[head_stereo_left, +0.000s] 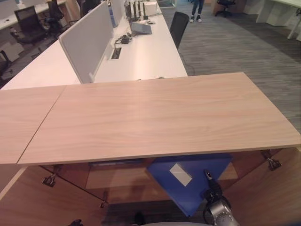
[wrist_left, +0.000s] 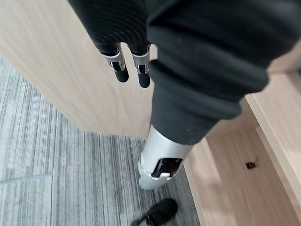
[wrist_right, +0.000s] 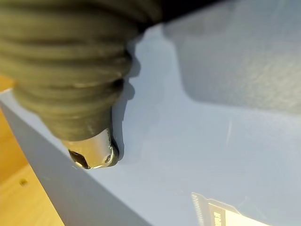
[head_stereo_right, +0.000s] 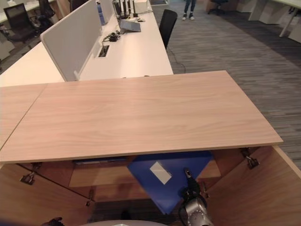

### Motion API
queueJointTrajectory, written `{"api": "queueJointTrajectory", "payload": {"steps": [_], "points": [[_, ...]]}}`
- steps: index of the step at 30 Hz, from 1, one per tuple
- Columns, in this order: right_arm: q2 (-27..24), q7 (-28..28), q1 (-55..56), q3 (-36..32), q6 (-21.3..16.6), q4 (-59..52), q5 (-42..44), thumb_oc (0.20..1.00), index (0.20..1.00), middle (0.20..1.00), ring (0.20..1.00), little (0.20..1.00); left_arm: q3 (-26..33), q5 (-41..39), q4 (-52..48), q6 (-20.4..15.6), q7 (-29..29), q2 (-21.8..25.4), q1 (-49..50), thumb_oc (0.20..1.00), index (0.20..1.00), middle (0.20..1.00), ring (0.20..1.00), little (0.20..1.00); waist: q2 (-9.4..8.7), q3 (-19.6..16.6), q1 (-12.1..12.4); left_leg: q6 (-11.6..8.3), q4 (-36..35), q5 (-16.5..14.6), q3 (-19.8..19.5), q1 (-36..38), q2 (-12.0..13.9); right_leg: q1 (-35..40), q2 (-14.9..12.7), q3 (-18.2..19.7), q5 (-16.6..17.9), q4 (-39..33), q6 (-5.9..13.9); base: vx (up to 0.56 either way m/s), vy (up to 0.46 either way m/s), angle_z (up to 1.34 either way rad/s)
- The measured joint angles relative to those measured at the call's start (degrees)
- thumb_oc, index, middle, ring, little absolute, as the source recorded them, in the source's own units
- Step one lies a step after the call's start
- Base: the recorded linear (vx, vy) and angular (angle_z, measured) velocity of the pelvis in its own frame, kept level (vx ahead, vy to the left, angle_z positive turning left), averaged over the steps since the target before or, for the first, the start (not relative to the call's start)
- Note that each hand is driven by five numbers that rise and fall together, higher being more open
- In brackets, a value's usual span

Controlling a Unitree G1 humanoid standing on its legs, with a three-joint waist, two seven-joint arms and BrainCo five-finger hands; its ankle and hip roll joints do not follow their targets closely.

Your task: Put the empty folder in the office cabinet

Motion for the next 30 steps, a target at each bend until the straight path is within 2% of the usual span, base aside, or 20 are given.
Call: {"api": "queueJointTrajectory", "payload": {"steps": [1, 5, 7, 9, 12, 18, 21, 24, 26, 28, 29, 30], "points": [[0.22, -0.05, -0.24, -0.18, 0.05, 0.19, 0.0, 0.2, 0.2, 0.2, 0.2, 0.2, 0.06, -0.01, -0.32, 0.0, -0.1, 0.22, -0.61, 1.0, 1.0, 1.0, 1.0, 1.0, -0.65, -0.27, 1.36, -0.68, 0.02, 0.45, 0.11, -0.54, -0.04, 0.63, -0.08, -1.08, -0.04, -3.74, 2.6, -0.04, -0.182, -0.05], [-0.59, -0.02, -1.7, 2.35, -0.09, -0.45, 1.11, 0.2, 0.2, 0.2, 0.2, 0.2, 0.51, -0.37, -0.66, 0.4, -0.24, -1.32, 3.71, 1.0, 1.0, 1.0, 1.0, 1.0, 0.03, -0.27, 2.17, -1.46, 0.21, 1.03, 0.18, -0.78, 1.62, 1.42, 2.33, -0.89, 1.84, -6.69, 3.46, -0.05, -0.225, -0.08], [-0.88, 0.04, -1.48, 3.54, -0.1, -2.28, 1.97, 0.2, 0.2, 0.2, 0.2, 0.2, 0.1, -0.32, -0.65, 0.52, -0.35, -2.85, 4.42, 1.0, 1.0, 1.0, 1.0, 1.0, -0.03, -0.61, 2.26, -1.77, 0.18, 1.22, -0.35, -1.87, 2.35, 1.51, 3.57, -1.36, 2.51, -8.4, 3.27, -0.01, -0.226, 0.06], [-0.78, 0.17, -1.35, 4.13, -0.12, -3.01, 2.25, 0.2, 0.2, 0.2, 0.2, 0.2, 0.13, -0.32, -0.65, 0.59, -0.35, -3.0, 4.65, 1.0, 1.0, 1.0, 1.0, 1.0, -0.53, -0.96, 2.28, -1.81, 0.11, 1.48, -0.29, -2.09, 2.58, 1.86, 4.17, -1.43, 3.02, -9.55, 2.69, 0.01, -0.223, 0.03], [-0.92, 0.87, -1.24, 4.32, -0.63, -2.94, 2.29, 0.2, 0.2, 0.2, 0.2, 0.2, 0.54, -0.39, -0.82, 0.52, -0.31, -2.92, 4.09, 1.0, 1.0, 1.0, 1.0, 1.0, -0.95, -1.24, 2.17, -2.2, 0.6, 2.76, -1.74, -2.09, 3.33, 3.46, 5.59, -2.65, 3.6, -11.42, 2.83, -0.04, -0.258, 0.16], [-1.04, 0.84, -1.39, 4.75, -1.15, -2.76, 3.5, 0.2, 0.2, 0.2, 0.2, 0.2, 0.56, -2.33, -1.95, 0.03, -0.22, -3.16, 3.81, 1.0, 1.0, 1.0, 1.0, 1.0, -0.24, -1.09, 2.57, -3.31, 0.61, 3.4, -1.64, -2.12, 6.04, 3.51, 8.5, -2.88, 2.79, -11.47, 1.65, -0.02, -0.141, -0.01], [-1.34, 0.84, -1.42, 4.74, -1.18, -2.74, 4.18, 0.2, 0.2, 0.2, 0.2, 0.2, 0.55, -2.33, -1.92, 0.07, -0.22, -3.32, 4.07, 1.0, 1.0, 1.0, 1.0, 1.0, 0.16, -1.23, 2.69, -3.31, 0.62, 3.41, -1.63, -2.01, 6.49, 3.6, 8.96, -2.79, 2.53, -11.47, 1.22, 0.02, -0.044, -0.03], [-1.62, 0.85, -1.86, 4.75, -1.25, -2.74, 4.45, 0.2, 0.2, 0.2, 0.2, 0.2, 0.01, -2.32, -1.92, 0.07, -0.22, -3.67, 4.22, 1.0, 1.0, 1.0, 1.0, 1.0, 0.78, -0.92, 3.13, -3.84, 0.73, 3.87, -1.52, -1.36, 6.85, 3.97, 9.23, -2.41, 2.33, -11.47, 1.19, -0.05, 0.0, -0.05], [-1.91, 0.81, -3.97, 4.79, -1.31, -2.76, 4.44, 0.2, 0.2, 0.2, 0.2, 0.2, -0.33, -2.32, -1.9, 0.01, -0.18, -3.89, 3.78, 1.0, 1.0, 1.0, 1.0, 1.0, 1.76, 0.92, 3.29, -3.95, 3.81, 3.92, -1.88, -2.59, 7.1, 3.97, 8.99, -1.9, 1.74, -11.49, 0.74, -0.08, 0.107, -0.11], [-3.18, 0.79, -5.65, 4.72, -2.31, -3.29, 4.44, 0.2, 0.2, 0.2, 0.2, 0.2, -2.25, -2.33, -2.03, -0.02, -0.12, -4.79, 2.65, 1.0, 1.0, 1.0, 1.0, 1.0, 3.2, 1.79, 2.68, -4.19, 3.99, 3.78, -2.03, -3.19, 7.11, 3.31, 8.38, -1.75, 2.19, -11.41, 0.5, -0.14, 0.154, -0.1], [-4.71, 0.77, -6.68, 4.33, -3.23, -4.59, 4.45, 0.2, 0.2, 0.2, 0.2, 0.2, -3.18, -2.34, -1.92, 0.0, -0.12, -6.11, 1.91, 1.0, 1.0, 1.0, 1.0, 1.0, 4.98, 2.44, 2.71, -4.22, 3.19, 2.79, -1.87, -4.03, 7.08, 1.78, 8.48, -1.65, 2.65, -11.03, 0.6, -0.21, 0.11, -0.01], [-5.41, 0.74, -7.53, 3.89, -3.94, -4.67, 4.47, 0.2, 0.2, 0.2, 0.2, 0.2, -4.12, -2.33, -2.06, -0.04, -0.09, -6.56, 1.06, 1.0, 1.0, 1.0, 1.0, 1.0, 5.86, 3.11, 2.51, -4.04, 3.46, 2.59, -1.87, -5.05, 6.89, 0.55, 8.54, -1.52, 2.8, -10.0, 0.82, -0.25, 0.114, -0.03]]}}
